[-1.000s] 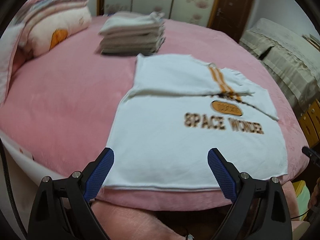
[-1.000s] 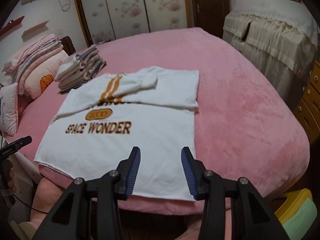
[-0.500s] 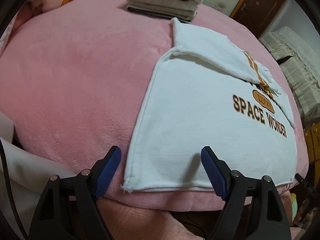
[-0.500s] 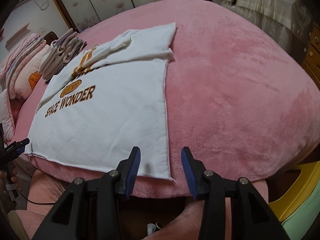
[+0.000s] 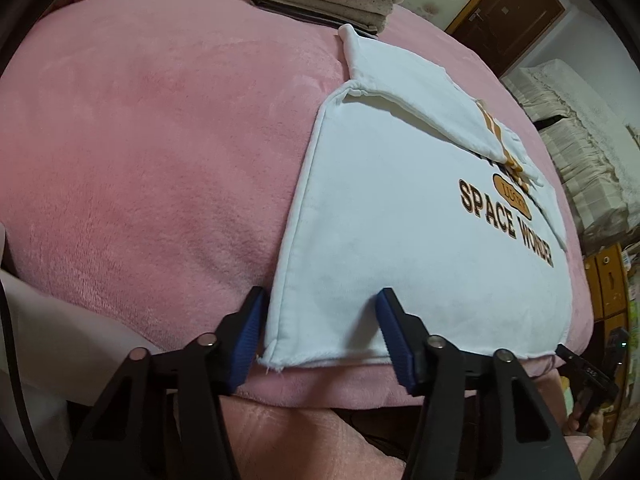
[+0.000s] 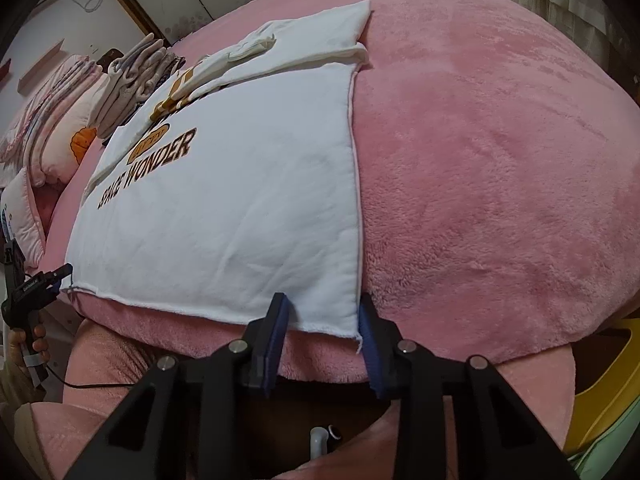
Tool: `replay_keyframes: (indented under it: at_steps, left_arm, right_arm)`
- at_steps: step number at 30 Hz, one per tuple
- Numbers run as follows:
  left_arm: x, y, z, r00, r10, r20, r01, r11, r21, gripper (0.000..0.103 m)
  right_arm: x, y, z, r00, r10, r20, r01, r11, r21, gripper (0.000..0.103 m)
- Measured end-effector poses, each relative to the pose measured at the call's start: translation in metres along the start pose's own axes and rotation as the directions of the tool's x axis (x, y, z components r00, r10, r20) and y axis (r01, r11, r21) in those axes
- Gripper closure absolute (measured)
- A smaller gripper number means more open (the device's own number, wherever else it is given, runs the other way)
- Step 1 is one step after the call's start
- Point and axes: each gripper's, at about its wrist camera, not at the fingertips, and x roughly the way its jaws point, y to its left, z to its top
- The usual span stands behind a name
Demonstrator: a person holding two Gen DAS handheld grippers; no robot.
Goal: Fold small clothes
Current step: 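Grasp the hem of the sweatshirt with both tools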
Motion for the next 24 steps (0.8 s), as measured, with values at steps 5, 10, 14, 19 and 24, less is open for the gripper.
replay_keyframes:
  at_steps: [5, 10, 14, 19, 24]
  left_arm:
    - [0.001, 0.004, -0.007, 1.000, -0.027, -0.013, 0.027, 1.000, -0.011, 0.061]
    - [0.005, 0.006, -0.009, 0.999, -0.016, -0.042, 0.015, 0.999, -0.029, 0.094]
    - [0.006, -0.004, -0.005, 0.997, 0.045, -0.070, -0.047, 0.999, -0.017, 0.097]
    - [-0.008, -0.009, 0.007, 0.998, 0.019, -0.066, -0.023, 0.998, -0.064, 0.099]
    - [-0.031, -0.002, 0.024, 0.994, -0.105, 0.009, 0.105, 0.978, -0.180, 0.099]
  right_arm:
    - [0.003, -0.006, -0.001, 1.000, 0.025, -0.017, -0.024, 0.999, 0.027, 0.080]
    - [0.004, -0.008, -0.001, 0.999, 0.032, -0.024, -0.031, 0.999, 0.041, 0.095]
    - [-0.002, -0.005, -0.001, 0.999, 0.033, -0.010, -0.033, 0.999, 0.026, 0.098]
    - [-0.022, -0.003, 0.006, 0.996, 0.084, 0.032, -0.084, 0.996, 0.020, 0.098]
    - [-0.064, -0.007, 0.030, 0.974, 0.174, 0.146, -0.182, 0.982, 0.042, 0.098]
